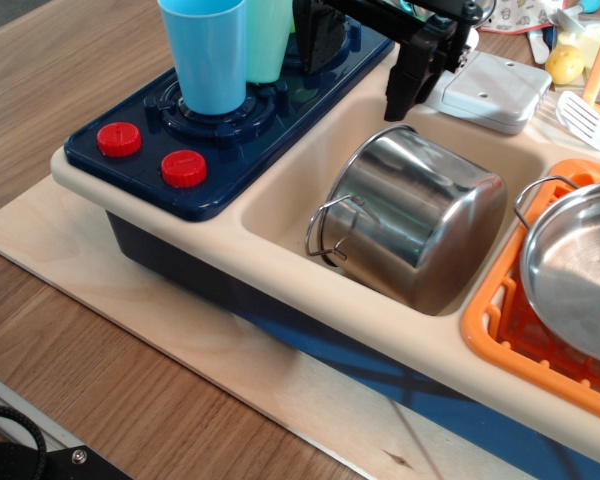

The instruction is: Flip pot upright which is in sink

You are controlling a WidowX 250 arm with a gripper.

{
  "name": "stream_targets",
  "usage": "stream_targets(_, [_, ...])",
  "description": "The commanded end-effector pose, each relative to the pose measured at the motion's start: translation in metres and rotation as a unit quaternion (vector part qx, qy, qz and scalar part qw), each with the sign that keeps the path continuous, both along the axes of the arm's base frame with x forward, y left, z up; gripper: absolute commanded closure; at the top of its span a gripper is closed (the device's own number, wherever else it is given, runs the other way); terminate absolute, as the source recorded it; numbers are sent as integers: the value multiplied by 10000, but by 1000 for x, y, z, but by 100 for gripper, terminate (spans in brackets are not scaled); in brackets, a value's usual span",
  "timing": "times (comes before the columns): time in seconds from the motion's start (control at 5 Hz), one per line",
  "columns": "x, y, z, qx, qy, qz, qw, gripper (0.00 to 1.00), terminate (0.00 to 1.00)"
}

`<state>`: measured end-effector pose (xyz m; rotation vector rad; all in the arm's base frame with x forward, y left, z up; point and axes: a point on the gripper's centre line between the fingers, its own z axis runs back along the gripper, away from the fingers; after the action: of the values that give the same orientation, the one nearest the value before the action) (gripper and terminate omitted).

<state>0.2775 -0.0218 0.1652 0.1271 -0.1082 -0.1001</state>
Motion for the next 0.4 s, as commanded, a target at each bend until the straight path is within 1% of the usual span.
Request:
stream_targets(0.0, [0,0,0,0,0,0,10000,0,0])
stream_targets(0.2, [3,-2,-3,-965,42,195,9951,0,0])
